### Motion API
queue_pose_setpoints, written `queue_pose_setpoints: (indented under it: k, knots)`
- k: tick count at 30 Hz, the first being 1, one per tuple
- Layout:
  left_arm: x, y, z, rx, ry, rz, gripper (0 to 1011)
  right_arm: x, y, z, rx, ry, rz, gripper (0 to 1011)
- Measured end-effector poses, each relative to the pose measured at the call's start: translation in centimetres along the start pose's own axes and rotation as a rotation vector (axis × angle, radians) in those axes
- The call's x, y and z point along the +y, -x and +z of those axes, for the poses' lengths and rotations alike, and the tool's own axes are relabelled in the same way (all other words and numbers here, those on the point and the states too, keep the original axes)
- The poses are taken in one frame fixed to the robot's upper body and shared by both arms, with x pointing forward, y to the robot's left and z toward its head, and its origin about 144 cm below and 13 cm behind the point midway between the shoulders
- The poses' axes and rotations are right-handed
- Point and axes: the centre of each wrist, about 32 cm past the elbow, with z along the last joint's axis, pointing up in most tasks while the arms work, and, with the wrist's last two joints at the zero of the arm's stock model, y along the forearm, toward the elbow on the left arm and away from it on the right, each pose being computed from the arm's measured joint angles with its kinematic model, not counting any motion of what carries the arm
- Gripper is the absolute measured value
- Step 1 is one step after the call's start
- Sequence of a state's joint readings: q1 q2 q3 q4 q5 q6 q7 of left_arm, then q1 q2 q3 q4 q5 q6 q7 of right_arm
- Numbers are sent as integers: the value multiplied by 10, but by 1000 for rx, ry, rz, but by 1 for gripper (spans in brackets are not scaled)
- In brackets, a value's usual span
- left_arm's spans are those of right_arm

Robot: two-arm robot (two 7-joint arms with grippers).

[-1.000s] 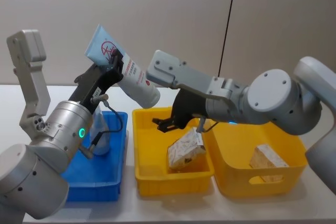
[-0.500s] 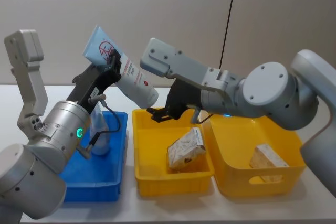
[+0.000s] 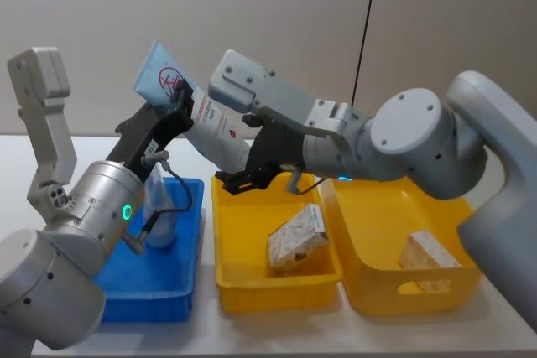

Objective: Bimanual collaborative sorting of washing and personal care products

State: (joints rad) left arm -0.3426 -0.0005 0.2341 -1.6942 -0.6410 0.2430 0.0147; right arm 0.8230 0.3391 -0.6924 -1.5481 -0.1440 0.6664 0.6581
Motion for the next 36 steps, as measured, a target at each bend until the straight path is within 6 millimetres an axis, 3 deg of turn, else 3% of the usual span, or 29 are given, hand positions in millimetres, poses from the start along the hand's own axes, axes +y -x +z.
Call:
queue_pose_setpoints:
  k: [31,36]
  knots:
    - [1,-2,-1,1,-3,3,222,29,1,7,62,-32,50,1004]
    - [1,-2,-1,1,-2,3,222,31,1,8,65,-33,57,911]
